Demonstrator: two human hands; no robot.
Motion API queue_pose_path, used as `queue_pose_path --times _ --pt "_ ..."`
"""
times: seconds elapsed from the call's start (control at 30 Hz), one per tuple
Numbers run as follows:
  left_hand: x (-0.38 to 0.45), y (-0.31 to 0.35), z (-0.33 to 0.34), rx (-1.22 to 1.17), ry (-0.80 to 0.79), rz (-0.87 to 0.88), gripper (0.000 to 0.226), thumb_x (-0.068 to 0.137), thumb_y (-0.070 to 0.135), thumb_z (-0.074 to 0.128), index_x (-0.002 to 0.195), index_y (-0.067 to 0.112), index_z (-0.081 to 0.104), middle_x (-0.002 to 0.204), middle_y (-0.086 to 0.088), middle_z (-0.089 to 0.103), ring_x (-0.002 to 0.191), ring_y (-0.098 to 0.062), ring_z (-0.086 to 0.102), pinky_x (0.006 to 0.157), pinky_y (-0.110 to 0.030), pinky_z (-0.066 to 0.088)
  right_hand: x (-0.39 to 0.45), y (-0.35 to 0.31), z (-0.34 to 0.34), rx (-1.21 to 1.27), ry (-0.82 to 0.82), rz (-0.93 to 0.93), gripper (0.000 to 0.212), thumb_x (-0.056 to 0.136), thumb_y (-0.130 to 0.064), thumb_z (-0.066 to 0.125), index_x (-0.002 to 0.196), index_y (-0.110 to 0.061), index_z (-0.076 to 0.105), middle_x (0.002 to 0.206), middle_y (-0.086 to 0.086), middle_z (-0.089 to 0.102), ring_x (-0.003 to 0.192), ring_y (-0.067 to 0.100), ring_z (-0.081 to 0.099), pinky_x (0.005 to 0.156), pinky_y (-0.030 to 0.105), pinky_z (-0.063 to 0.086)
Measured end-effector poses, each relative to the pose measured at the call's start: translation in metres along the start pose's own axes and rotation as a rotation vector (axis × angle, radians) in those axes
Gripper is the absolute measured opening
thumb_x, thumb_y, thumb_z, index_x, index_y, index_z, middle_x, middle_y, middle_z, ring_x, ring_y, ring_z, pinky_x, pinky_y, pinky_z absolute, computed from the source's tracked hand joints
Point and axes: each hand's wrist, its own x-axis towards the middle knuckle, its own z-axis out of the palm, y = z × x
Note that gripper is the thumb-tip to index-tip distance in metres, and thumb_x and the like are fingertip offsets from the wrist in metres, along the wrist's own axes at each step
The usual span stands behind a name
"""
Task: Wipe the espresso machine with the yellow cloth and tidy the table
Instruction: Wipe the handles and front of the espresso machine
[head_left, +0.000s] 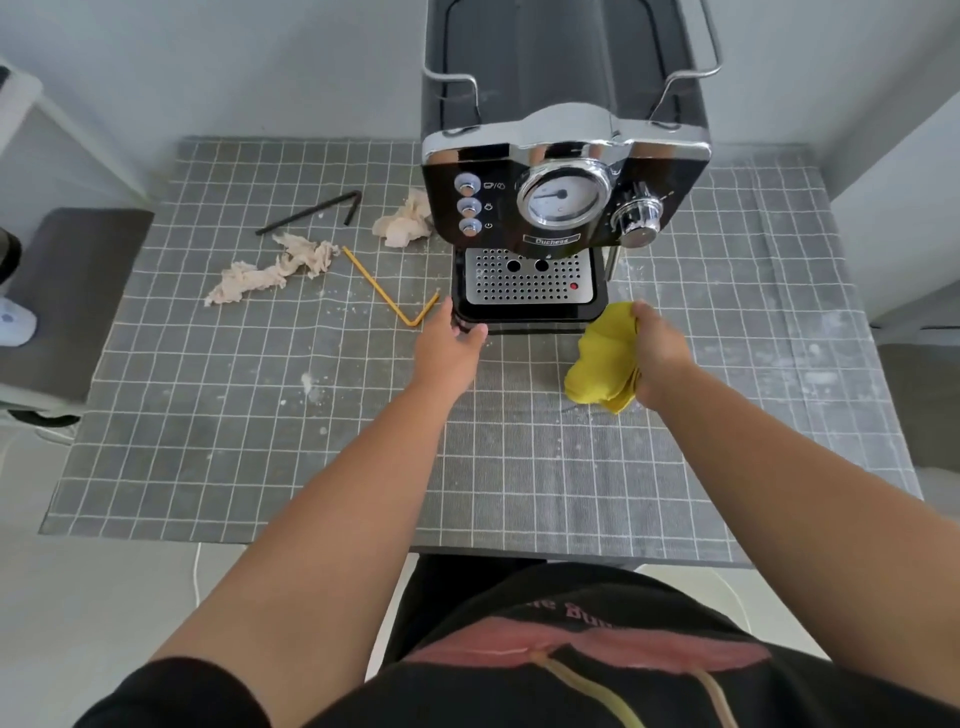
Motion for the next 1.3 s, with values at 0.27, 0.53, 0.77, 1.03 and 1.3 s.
queue_pose_path --times 0.27,0.53,0.77,1.03,1.3 --pt "-0.017 0.008 -0.009 0.068 0.070 0.053 0.071 0.094 0.025 0.061 0.154 0.016 0.022 0.158 -0.003 0.031 0.141 -0.019 0.039 0.115 -0.037 0.034 -0.007 0.002 -0.010 0.025 0.032 -0.038 0.055 0.093 -0.049 0.049 0.136 -0.017 0.043 0.125 0.007 0.055 0.107 0.030 0.056 0.099 0.052 0.045" --pt "-0.076 0.041 0.004 -0.379 -0.410 -0.270 0.052 0.096 0.054 0.044 0.126 0.016 0.059 0.129 -0.004 0.062 0.122 -0.022 0.055 0.111 -0.039 0.036 -0.044 0.008 -0.009 0.189 -0.487 0.011 0.034 0.093 -0.018 0.058 0.125 -0.010 0.052 0.116 0.015 0.065 0.102 0.033 0.066 0.076 0.050 0.055" --pt "-0.088 0.053 -0.023 -0.448 -0.416 -0.111 0.035 0.086 0.027 0.068 0.118 0.014 0.062 0.115 -0.006 0.069 0.106 -0.019 0.066 0.093 -0.032 0.054 -0.071 0.000 0.015 -0.044 -0.624 -0.190 0.032 0.093 -0.019 0.058 0.123 -0.007 0.057 0.117 0.012 0.068 0.107 0.030 0.065 0.082 0.044 0.056" --pt "-0.099 0.045 -0.043 -0.573 -0.315 -0.127 0.034 0.091 0.024 0.065 0.123 0.015 0.061 0.118 -0.009 0.070 0.105 -0.022 0.067 0.084 -0.037 0.056 -0.088 0.002 0.034 -0.212 -0.636 -0.283 0.023 0.095 -0.036 0.055 0.111 -0.021 0.061 0.113 0.004 0.070 0.105 0.023 0.066 0.093 0.048 0.051" --pt "-0.098 0.061 -0.059 -0.793 -0.094 -0.118 0.016 0.091 0.035 0.062 0.106 0.031 0.066 0.112 -0.002 0.072 0.104 -0.024 0.068 0.084 -0.042 0.056 -0.128 -0.021 0.043 -0.649 -0.292 -0.795 0.035 0.096 -0.048 0.041 0.098 -0.021 0.064 0.086 -0.002 0.067 0.081 0.018 0.064 0.074 0.039 0.054"
